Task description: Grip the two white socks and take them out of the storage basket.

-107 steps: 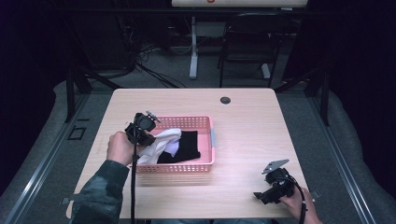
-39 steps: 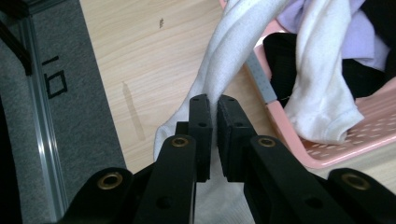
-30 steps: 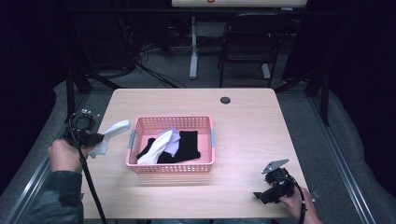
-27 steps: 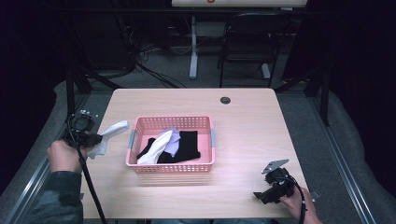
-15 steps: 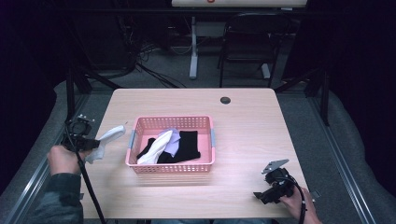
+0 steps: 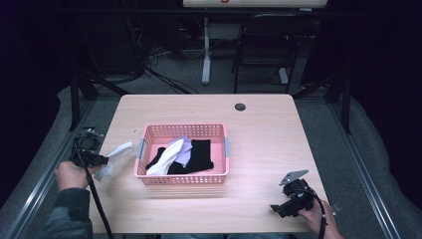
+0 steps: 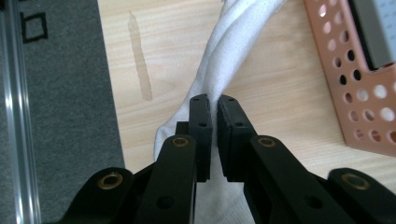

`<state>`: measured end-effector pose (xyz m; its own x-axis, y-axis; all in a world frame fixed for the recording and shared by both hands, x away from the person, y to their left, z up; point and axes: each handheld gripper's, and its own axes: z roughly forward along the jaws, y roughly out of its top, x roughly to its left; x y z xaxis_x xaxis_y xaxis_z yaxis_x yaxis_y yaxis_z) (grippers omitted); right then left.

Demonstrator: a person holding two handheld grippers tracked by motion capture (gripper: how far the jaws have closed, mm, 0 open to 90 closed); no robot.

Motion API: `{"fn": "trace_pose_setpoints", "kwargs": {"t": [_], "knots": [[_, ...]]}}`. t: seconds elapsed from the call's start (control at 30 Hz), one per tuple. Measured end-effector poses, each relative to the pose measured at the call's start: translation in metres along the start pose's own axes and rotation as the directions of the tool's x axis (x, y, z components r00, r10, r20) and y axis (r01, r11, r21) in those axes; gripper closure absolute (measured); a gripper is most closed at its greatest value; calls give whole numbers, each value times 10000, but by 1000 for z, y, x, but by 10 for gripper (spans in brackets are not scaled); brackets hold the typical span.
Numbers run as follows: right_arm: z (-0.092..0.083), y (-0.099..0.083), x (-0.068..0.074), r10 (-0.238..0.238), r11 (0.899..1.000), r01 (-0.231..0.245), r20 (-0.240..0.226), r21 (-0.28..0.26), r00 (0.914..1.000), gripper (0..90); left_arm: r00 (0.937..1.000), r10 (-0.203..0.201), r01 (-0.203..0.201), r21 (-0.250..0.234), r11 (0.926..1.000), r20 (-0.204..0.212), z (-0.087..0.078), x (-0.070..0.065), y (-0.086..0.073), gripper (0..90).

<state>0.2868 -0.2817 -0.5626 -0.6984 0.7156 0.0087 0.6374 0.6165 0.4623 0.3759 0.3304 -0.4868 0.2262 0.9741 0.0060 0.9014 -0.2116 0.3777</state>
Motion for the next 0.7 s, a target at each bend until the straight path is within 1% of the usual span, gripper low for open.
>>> {"fn": "trace_pose_setpoints", "kwargs": {"t": [0.07,0.1,0.13,0.17,0.23,0.27,0.53,0.57,0.63,0.67,0.7], "knots": [[0,0,0,0,10000,0,8,5,10000,52,10000,-33,33,128,9999,21,7,0,-1,850],[0,0,0,-10,10000,10,4,3,10000,52,10000,-33,33,128,9999,21,7,0,-1,850],[0,0,0,-8,10000,8,7,-1,10000,52,9999,-82,79,275,9996,100,14,-1,-2,850],[0,0,0,-7,10000,7,4,3,10000,52,9999,-109,104,352,9993,132,17,-1,-3,849],[0,0,0,1,10000,-1,7,8,10000,52,9998,-156,150,383,9992,157,20,-1,-3,849],[0,0,0,0,10000,0,7,10,10000,52,9997,-193,184,523,9985,157,25,0,-4,849],[0,0,0,-28,10000,28,4,12,10000,52,9988,-441,424,823,9957,193,36,7,-12,831],[0,0,0,-39,10000,39,8,14,10000,52,9986,-500,483,801,9956,190,38,7,-13,821],[0,0,0,-42,10000,42,7,15,10000,51,9983,-532,512,817,9953,231,38,8,-14,774],[0,0,0,-50,10000,50,16,17,10000,51,9979,-563,536,833,9951,311,38,8,-15,711],[0,0,0,-47,10000,47,16,18,10000,51,9980,-531,499,894,9947,330,37,8,-14,674]]}}
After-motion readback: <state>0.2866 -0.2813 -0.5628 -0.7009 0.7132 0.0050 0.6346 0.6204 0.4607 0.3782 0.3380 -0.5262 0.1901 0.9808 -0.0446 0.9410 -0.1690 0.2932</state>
